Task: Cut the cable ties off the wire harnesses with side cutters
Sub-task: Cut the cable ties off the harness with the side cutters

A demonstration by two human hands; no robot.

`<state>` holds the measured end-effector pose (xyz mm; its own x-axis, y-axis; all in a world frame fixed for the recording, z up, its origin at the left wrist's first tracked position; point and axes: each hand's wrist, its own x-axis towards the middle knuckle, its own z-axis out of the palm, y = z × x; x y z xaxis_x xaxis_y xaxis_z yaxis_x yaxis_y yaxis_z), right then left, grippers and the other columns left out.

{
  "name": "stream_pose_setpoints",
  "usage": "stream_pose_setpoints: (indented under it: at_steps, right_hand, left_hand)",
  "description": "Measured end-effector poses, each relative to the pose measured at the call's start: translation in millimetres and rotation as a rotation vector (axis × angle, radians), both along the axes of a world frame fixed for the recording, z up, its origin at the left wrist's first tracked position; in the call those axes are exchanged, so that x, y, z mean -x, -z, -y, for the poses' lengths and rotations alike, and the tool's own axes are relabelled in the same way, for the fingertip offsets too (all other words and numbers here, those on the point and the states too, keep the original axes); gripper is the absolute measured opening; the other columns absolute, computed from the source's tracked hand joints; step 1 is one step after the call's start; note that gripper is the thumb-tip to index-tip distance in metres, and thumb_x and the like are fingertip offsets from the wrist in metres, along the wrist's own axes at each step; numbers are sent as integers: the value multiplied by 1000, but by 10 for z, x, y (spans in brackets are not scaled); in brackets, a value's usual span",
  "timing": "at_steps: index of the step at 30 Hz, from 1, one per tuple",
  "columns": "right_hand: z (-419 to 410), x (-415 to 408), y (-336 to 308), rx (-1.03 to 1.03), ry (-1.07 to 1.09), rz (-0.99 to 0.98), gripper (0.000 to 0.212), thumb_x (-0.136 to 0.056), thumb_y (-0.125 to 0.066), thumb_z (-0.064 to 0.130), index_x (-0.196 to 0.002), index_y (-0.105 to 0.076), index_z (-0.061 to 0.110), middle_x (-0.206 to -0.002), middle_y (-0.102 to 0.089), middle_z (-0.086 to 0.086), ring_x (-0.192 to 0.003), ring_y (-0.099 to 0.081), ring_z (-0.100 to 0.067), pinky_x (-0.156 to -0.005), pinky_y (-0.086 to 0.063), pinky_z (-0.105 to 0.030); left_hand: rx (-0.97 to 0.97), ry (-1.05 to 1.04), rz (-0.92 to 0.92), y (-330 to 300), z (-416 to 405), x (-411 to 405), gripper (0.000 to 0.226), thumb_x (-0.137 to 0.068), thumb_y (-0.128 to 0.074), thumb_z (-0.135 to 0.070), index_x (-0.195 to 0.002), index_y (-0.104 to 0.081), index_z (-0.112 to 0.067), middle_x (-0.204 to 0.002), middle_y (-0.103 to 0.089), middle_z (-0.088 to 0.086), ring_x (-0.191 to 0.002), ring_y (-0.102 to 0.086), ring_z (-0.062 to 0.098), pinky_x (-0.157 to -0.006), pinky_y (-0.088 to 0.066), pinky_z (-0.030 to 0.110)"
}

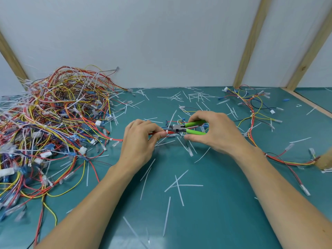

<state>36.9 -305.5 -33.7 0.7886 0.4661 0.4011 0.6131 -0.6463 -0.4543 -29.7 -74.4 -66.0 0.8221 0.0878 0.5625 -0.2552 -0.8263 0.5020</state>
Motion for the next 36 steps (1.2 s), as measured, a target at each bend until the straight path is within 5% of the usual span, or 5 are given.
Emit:
stream_pose_setpoints:
  at_steps: [13,36]
  right_hand:
    - [6,-43,34,4,8,-62,33,-68,-90,53,-88,-71,35,-82,-71,22,-84,-65,-8,-78,-55,-38]
    - [-10,-54,51,-20,10,-151,27,-68,-91,44,-80,-70,33,-77,-71,25,-78,-65,-2,-74,-54,-28]
  left_hand:
    - [-18,7,24,-2,2,0,12,-87,-74,-33,-83,-77,-22,-78,-70,-11,-80,-48,14,-85,-40,36]
    - [44,34,-18,2,27,34,14,-87,-71,-37,-85,-77,-24,-80,-71,-6,-83,-52,20,-85,-46,46]
